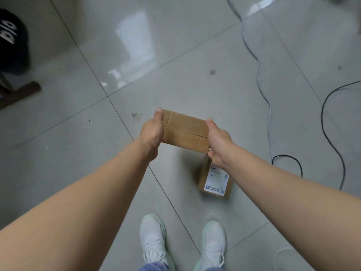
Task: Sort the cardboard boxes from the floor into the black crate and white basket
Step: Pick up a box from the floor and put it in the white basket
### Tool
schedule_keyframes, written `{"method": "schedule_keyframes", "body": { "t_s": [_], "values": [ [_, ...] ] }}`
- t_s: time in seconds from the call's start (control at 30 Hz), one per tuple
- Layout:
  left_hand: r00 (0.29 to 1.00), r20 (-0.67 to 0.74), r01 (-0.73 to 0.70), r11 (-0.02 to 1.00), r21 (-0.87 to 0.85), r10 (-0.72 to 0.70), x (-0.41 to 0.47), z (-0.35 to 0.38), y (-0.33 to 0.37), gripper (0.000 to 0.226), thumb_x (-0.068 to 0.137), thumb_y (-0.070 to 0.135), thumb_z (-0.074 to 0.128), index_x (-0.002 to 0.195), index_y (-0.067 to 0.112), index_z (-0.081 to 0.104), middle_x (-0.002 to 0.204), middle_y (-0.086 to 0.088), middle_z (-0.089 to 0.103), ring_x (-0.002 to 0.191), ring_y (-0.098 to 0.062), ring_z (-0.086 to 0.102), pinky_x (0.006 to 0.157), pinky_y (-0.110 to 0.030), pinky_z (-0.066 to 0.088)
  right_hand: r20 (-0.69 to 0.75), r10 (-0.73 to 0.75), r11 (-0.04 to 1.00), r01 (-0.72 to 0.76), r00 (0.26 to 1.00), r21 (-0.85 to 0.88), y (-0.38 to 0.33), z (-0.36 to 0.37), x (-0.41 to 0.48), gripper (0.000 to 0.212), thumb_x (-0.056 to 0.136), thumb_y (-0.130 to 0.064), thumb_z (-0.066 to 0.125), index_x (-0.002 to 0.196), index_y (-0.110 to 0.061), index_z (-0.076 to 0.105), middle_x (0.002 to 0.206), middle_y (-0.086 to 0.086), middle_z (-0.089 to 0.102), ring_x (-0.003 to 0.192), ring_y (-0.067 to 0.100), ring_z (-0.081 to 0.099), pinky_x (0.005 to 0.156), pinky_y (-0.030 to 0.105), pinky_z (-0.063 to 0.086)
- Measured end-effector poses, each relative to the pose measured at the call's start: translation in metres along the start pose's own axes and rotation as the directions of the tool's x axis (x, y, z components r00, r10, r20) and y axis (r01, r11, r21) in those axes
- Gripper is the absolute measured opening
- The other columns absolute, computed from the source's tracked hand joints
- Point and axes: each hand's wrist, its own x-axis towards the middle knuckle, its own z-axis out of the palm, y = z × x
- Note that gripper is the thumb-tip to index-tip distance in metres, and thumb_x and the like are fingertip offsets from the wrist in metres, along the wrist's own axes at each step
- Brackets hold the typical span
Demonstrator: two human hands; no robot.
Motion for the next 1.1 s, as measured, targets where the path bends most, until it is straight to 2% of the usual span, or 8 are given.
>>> {"method": "schedule_keyframes", "body": {
  "t_s": [0.13,0.23,0.33,0.47,0.6,0.9,1.03,1.1],
  "values": [
    [0.997,-0.038,-0.07,0.992,-0.106,0.066,-0.074,-0.024,0.059,0.041,0.097,0.051,0.032,0.091,0.02,0.058,0.112,-0.003,0.06,0.098,-0.017,0.054,0.088,-0.032,0.037,0.002,-0.064,0.998,0.064,0.998,-0.015,-0.053,-0.005,-0.08,0.058,0.09,-0.06,0.043,0.128,-0.017,0.052,0.124,0.0,0.057,0.114,0.021,0.054,0.098,0.032,0.037],
    [0.994,-0.054,-0.103,0.979,-0.176,0.095,-0.133,-0.048,0.106,0.046,0.095,0.054,0.034,0.103,0.017,0.059,0.106,-0.001,0.062,0.094,-0.016,0.057,0.081,-0.029,0.038,0.018,-0.126,0.992,0.126,0.992,-0.021,-0.1,-0.004,-0.15,0.057,0.09,-0.061,0.043,0.124,-0.017,0.054,0.123,0.0,0.058,0.114,0.023,0.054,0.104,0.037,0.038],
    [0.989,-0.09,-0.137,0.958,-0.253,0.118,-0.198,-0.079,0.151,0.047,0.093,0.057,0.038,0.107,0.017,0.06,0.106,0.0,0.064,0.099,-0.018,0.059,0.078,-0.029,0.04,0.012,-0.227,0.973,0.227,0.974,-0.03,-0.142,-0.001,-0.226,0.05,0.09,-0.061,0.042,0.114,-0.019,0.055,0.118,0.001,0.059,0.11,0.022,0.055,0.096,0.033,0.041],
    [0.961,-0.173,-0.262,0.911,-0.319,0.216,-0.297,-0.12,0.198,0.039,0.092,0.055,0.043,0.088,0.02,0.058,0.088,0.003,0.06,0.082,-0.015,0.058,0.072,-0.028,0.043,0.002,-0.353,0.936,0.353,0.936,-0.01,-0.184,0.004,-0.336,0.055,0.092,-0.058,0.04,0.124,-0.016,0.053,0.118,0.001,0.056,0.107,0.022,0.053,0.086,0.032,0.039],
    [0.936,-0.222,-0.339,0.866,-0.367,0.272,-0.394,-0.161,0.222,0.056,0.091,0.057,0.043,0.121,0.012,0.057,0.112,-0.003,0.063,0.101,-0.022,0.06,0.09,-0.032,0.045,-0.015,-0.488,0.872,0.488,0.873,0.028,-0.205,0.005,-0.441,0.056,0.09,-0.056,0.042,0.124,-0.012,0.052,0.115,0.003,0.056,0.102,0.024,0.055,0.083,0.032,0.044],
    [0.847,-0.396,-0.501,0.781,-0.374,0.354,-0.558,-0.226,0.178,0.067,0.091,0.058,0.044,0.135,0.007,0.045,0.129,-0.008,0.055,0.117,-0.026,0.053,0.105,-0.045,0.041,0.148,-0.618,0.784,0.62,0.773,0.036,-0.175,0.0,-0.597,0.057,0.092,-0.058,0.037,0.122,-0.011,0.05,0.118,0.01,0.056,0.106,0.027,0.055,0.097,0.043,0.046],
    [0.793,-0.525,-0.555,0.724,-0.409,0.311,-0.619,-0.246,0.137,0.06,0.089,0.049,0.05,0.128,0.003,0.049,0.12,-0.01,0.059,0.109,-0.028,0.057,0.099,-0.044,0.045,0.336,-0.589,0.788,0.615,0.735,0.036,-0.141,0.003,-0.651,0.057,0.091,-0.057,0.042,0.122,-0.011,0.056,0.114,0.009,0.061,0.101,0.027,0.061,0.092,0.045,0.051],
    [0.748,-0.607,-0.59,0.687,-0.424,0.267,-0.647,-0.258,0.114,0.053,0.088,0.044,0.051,0.118,0.001,0.054,0.103,-0.008,0.059,0.092,-0.025,0.057,0.082,-0.035,0.047,0.439,-0.553,0.789,0.614,0.708,0.003,-0.125,0.008,-0.674,0.054,0.091,-0.058,0.043,0.12,-0.015,0.058,0.111,0.007,0.064,0.098,0.027,0.063,0.088,0.044,0.053]
  ]
}}
